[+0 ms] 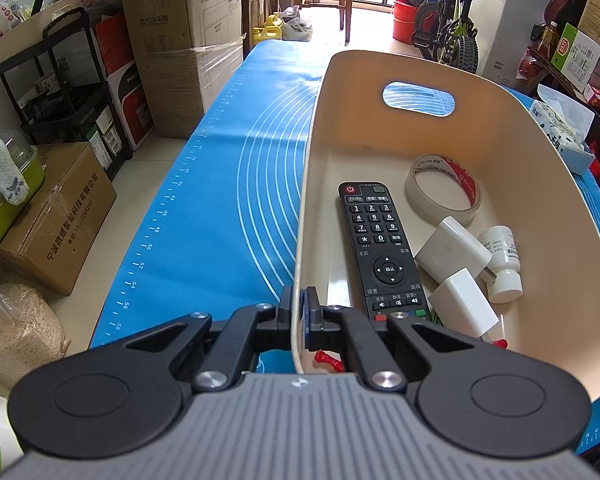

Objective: Organize rigid objects
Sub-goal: 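Move the right tool to the yellow toy figure and grasp it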

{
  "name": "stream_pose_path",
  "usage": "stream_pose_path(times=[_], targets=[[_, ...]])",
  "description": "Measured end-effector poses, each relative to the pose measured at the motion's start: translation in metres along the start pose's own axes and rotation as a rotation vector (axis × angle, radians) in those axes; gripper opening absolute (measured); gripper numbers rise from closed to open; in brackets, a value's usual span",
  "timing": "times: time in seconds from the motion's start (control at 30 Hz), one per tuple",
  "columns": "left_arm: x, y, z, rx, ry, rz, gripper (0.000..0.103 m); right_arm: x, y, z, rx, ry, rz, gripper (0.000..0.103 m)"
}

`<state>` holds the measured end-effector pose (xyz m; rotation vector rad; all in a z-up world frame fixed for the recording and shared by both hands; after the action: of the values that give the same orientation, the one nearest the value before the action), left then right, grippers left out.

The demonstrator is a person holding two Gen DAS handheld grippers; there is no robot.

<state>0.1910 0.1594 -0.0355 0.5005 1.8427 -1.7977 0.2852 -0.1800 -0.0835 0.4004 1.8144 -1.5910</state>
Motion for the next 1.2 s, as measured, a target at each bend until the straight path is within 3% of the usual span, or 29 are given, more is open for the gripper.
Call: stream_pose_path(times=[0.13, 0.3, 0.53, 0.63, 0.7, 1.07, 1.13, 1.2], targets=[[0.000, 0.000, 0.000, -0.001, 0.001, 0.001, 0.006, -0.004, -0.008, 0.002, -0.011, 0.032, 0.036, 0.047], [0.000, -0.001, 0.000, -0.002, 0.001, 0.001, 0.006, 0.004, 0.006, -0.004, 0.006, -0.029, -0.044, 0.047], [0.000, 0.000, -0.001, -0.004, 0.003, 0.002, 0.006, 0.003, 0.015, -0.006, 0.026, -0.046, -0.090, 0.047], [0.000, 0.000, -0.001, -0.005, 0.004, 0.002, 0.006, -0.001, 0.018, -0.006, 0.031, -0.038, -0.088, 0.050], [0.000, 0.000, 0.000, -0.005, 0.004, 0.002, 0.006, -0.004, 0.023, -0.006, 0.026, -0.027, -0.096, 0.061], [-0.001, -0.001, -0.001, -0.007, 0.007, 0.002, 0.006, -0.013, 0.034, -0.004, 0.005, -0.011, -0.074, 0.066], [0.000, -0.001, 0.000, -0.008, 0.008, 0.002, 0.006, -0.013, 0.033, -0.005, -0.014, -0.023, -0.061, 0.058], [-0.001, -0.001, -0.001, -0.008, 0.008, 0.002, 0.006, -0.012, 0.031, -0.005, -0.016, -0.029, -0.047, 0.042]])
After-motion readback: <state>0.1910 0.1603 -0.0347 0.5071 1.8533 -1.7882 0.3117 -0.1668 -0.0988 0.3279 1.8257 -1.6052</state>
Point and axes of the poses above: each gripper's, at about its wrist camera, not at the fingertips, and y roughly the way its jaws point, z to its right, x to its underside, the point moved 2 cm from there along y, roughly the way its jaws point, and after that the axes turned 1 degree about -x, right-handed, at the moved point
